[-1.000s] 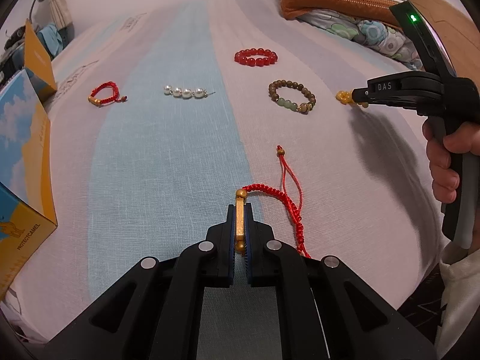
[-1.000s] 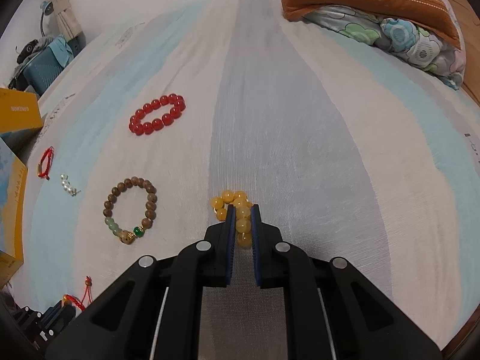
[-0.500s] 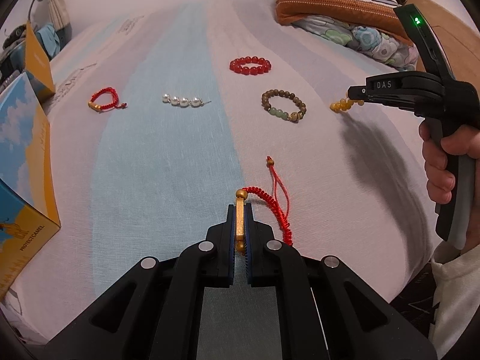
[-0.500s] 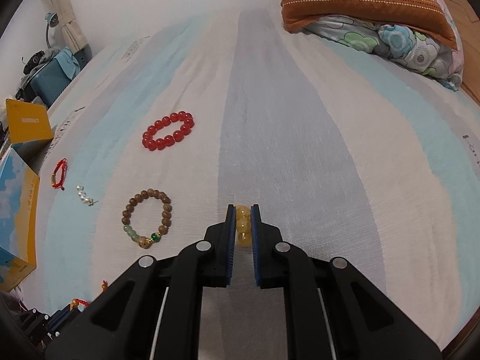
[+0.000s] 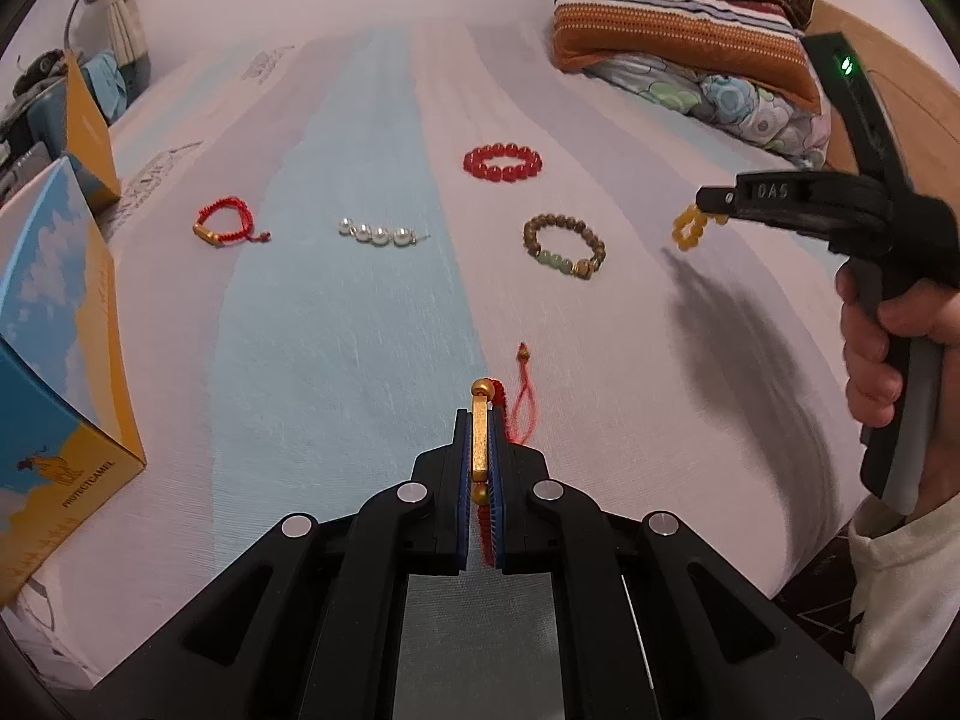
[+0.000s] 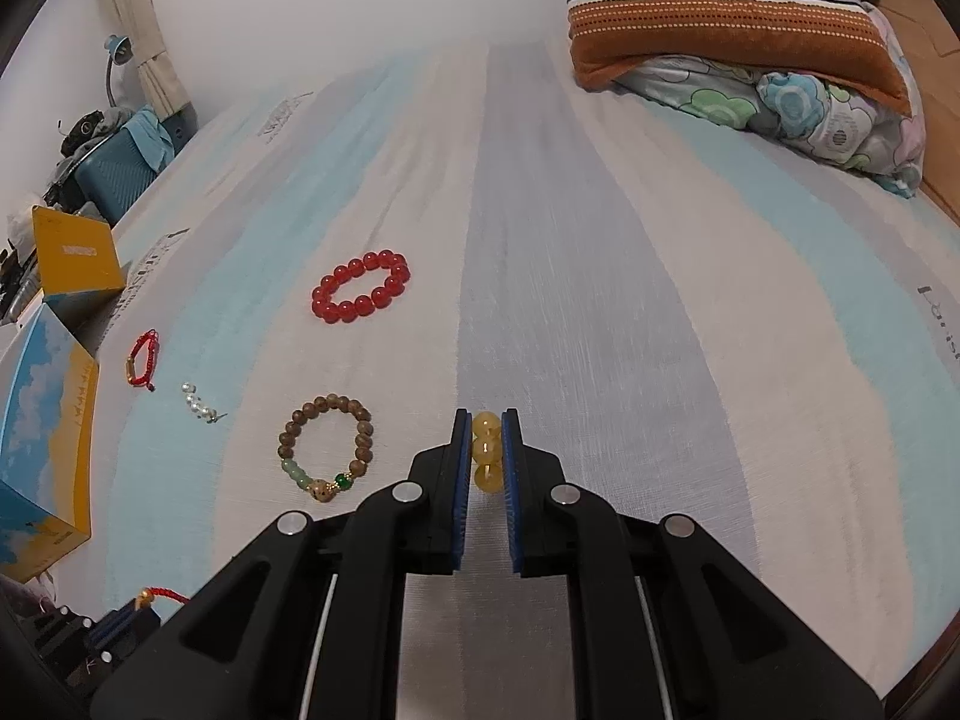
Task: Organize jewelry
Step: 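Carry the red cord and yellow bracelets into the white box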
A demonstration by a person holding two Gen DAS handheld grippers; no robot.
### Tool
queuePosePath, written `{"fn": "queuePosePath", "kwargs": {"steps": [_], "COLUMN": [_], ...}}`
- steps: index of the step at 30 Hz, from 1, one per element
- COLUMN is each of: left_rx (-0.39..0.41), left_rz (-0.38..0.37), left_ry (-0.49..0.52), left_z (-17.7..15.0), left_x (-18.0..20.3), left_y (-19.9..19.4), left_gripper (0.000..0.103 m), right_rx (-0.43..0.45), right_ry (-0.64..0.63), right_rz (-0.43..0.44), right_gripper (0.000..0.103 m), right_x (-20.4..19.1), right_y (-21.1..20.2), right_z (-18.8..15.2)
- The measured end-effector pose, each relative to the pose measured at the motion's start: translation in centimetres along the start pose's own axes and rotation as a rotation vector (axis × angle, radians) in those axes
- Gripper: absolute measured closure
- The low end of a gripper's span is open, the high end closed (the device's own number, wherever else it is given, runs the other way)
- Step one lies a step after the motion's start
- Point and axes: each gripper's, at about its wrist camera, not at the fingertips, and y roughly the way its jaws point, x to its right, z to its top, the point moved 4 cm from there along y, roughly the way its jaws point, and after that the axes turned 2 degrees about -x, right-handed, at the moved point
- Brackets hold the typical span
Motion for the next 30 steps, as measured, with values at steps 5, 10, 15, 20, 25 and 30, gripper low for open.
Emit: {"fn": "queuePosePath", "kwargs": {"steps": [5,10,15,20,25,30], "left_rx": [0.008,0.014,0.021,0.044,0.059,0.078], "left_rz": [0.003,0.017,0.03,0.062,0.074,0.09], "left_ry": [-0.002,-0.016,-0.014,0.007,0.016,0.014], "left_z": [0.4,1.3,2.5,3.7,5.2,6.5], "left_x": [-0.2,-0.9,-1.2,-1.4,-1.8,-2.6], "left_y": [-0.7,-1.7,-2.6,-4.1,-5.6,-6.9], "left_gripper": [0.099,0.099,0.099,0.099,0.098,0.098], "right_rx": [-0.004,-0.003,-0.002,0.009,0.021,0.034], "right_ry": [-0.001,0.003,-0.002,-0.02,-0.039,-0.063], "right_rz": [-0.004,-0.009,-0.013,-0.011,-0.011,-0.012], "right_gripper": [0.094,0.094,0.094,0.094,0.094,0.094], "right_x": [0.0,-0.1,-0.4,-1.3,-2.7,-4.5], "right_y": [0.0,-0.6,-1.6,-3.0,-4.4,-5.7], "right_z": [-0.2,-0.1,0.3,0.8,1.4,1.8]}}
